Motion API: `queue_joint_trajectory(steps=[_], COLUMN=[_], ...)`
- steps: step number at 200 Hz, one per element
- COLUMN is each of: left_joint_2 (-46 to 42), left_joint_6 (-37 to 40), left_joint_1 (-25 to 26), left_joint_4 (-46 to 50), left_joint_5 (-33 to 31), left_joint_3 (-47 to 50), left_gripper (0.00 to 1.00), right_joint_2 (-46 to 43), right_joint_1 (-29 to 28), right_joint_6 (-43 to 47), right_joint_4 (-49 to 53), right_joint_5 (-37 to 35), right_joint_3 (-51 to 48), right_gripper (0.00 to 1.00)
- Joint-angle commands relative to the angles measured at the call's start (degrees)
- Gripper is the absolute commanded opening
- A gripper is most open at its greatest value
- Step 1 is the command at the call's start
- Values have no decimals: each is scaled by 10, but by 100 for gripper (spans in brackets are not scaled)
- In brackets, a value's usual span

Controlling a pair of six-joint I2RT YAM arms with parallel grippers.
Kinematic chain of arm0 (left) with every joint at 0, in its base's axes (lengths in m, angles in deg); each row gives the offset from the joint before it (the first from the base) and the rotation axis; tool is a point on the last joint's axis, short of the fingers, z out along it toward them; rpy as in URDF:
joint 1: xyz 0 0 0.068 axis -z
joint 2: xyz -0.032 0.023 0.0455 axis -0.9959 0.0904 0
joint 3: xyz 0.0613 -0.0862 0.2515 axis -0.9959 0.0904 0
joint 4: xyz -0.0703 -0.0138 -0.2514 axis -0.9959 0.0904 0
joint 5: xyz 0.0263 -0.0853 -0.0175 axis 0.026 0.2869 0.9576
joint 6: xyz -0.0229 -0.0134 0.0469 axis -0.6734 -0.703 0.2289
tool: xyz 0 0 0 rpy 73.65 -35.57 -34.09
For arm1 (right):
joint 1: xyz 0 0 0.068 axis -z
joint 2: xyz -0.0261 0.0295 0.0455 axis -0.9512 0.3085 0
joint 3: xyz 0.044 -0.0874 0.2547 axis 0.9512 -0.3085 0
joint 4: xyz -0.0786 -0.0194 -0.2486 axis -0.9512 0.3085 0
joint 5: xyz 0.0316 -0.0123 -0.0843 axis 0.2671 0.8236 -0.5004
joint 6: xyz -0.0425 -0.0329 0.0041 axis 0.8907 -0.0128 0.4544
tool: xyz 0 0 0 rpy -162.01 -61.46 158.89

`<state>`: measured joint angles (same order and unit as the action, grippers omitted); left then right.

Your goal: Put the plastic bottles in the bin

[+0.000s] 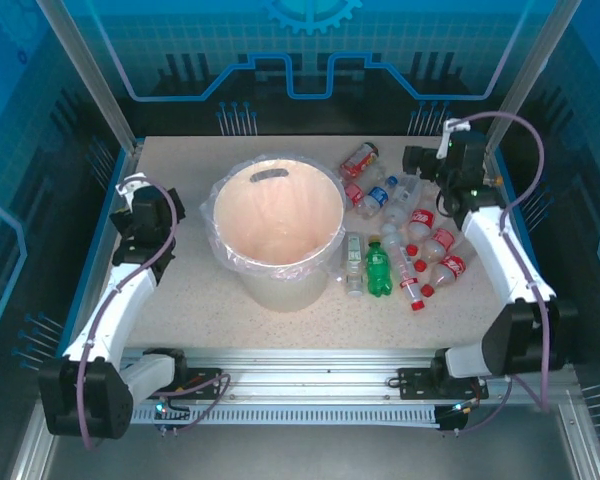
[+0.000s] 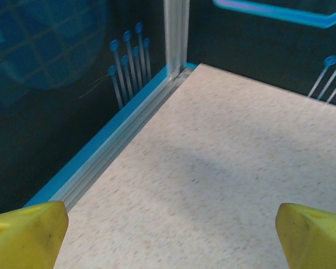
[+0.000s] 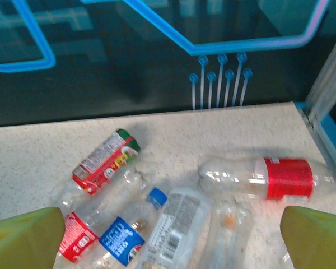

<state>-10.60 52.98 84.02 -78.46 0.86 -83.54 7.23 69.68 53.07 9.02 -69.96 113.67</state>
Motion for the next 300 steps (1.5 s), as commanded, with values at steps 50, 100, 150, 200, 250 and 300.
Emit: queue_joint_trajectory(steps=[50, 100, 150, 200, 250, 300], left_joint_2=[-24, 33, 100, 122, 132, 128], left_joint_6=[-55, -14, 35, 34, 38, 34], left_joint_1=[-6, 46, 118, 129, 134, 135], left_joint_4=[257, 336, 369, 346, 346, 336], left_joint_5=[183, 273, 249, 260, 252, 247], left_joint_3=[-243, -346, -382, -366, -367, -358], left_gripper=[89, 90, 95, 95, 95, 95], right_joint_2=[189, 306, 382, 485, 542, 583], right_joint_1=[136, 159, 161, 161, 157, 159], right_joint_6=[-250, -380, -522, -538, -551, -558], right_joint_4=[220, 221, 206, 268, 301, 313], right_joint_5=[23, 34, 38, 44, 40, 41], right_joint_3=[182, 271, 317, 448, 503, 532], right_gripper=[100, 100, 100, 100, 100, 100])
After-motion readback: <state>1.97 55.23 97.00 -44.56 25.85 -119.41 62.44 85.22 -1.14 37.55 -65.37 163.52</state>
